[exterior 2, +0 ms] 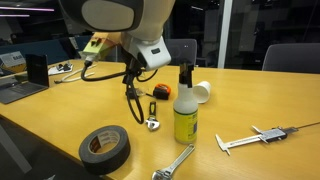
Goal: Pick the plastic cup and put it upright
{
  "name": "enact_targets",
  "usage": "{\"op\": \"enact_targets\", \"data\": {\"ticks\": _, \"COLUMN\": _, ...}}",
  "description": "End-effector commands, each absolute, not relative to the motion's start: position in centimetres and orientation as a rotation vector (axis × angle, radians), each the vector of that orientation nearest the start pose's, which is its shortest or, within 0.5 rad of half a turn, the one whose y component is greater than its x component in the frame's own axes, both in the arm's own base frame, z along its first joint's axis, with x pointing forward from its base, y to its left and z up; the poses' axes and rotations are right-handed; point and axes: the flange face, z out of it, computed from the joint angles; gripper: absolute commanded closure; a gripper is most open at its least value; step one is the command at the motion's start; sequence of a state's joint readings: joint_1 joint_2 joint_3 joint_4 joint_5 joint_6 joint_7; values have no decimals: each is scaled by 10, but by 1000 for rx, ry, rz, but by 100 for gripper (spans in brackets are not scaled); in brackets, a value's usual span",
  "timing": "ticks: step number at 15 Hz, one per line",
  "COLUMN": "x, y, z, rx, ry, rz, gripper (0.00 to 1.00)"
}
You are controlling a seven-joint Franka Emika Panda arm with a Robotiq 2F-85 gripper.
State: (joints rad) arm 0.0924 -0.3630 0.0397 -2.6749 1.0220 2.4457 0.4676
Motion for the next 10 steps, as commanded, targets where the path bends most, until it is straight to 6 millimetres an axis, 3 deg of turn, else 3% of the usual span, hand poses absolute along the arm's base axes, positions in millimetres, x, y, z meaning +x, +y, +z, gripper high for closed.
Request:
{"op": "enact_targets", "data": {"ticks": 1, "x": 407, "y": 83, "z": 353, "rx": -2117, "ry": 1181, "rz": 246, "gripper": 91}}
{"op": "enact_targets", "data": {"ticks": 5, "x": 397, "y": 105, "z": 324, "rx": -2173, "ry": 1126, "rz": 444, "gripper": 91}}
{"op": "enact_targets", "data": {"ticks": 10, "x": 395, "y": 111, "z": 304, "rx": -2199, "ry": 1119, "rz": 557, "gripper": 91}}
